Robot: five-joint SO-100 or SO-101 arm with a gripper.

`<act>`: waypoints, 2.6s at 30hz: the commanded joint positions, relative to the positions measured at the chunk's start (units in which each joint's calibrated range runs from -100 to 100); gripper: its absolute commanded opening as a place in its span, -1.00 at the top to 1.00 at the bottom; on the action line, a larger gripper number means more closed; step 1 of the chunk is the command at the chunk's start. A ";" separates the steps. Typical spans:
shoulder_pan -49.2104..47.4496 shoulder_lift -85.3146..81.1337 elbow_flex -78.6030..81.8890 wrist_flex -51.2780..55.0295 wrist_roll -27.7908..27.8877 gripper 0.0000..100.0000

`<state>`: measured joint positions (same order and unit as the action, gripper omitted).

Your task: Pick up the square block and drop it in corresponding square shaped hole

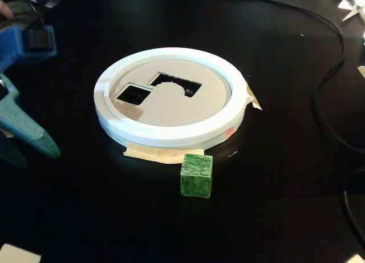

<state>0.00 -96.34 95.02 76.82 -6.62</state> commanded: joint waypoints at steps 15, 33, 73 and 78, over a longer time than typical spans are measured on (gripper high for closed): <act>-1.50 0.55 -15.51 -2.01 -0.20 -0.71; -12.48 63.61 -64.06 -15.15 0.34 -1.00; -10.74 133.92 -122.98 4.01 5.23 -0.86; -10.74 133.83 -122.98 4.01 5.23 -0.53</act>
<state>-11.59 38.39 -23.57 80.12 -1.64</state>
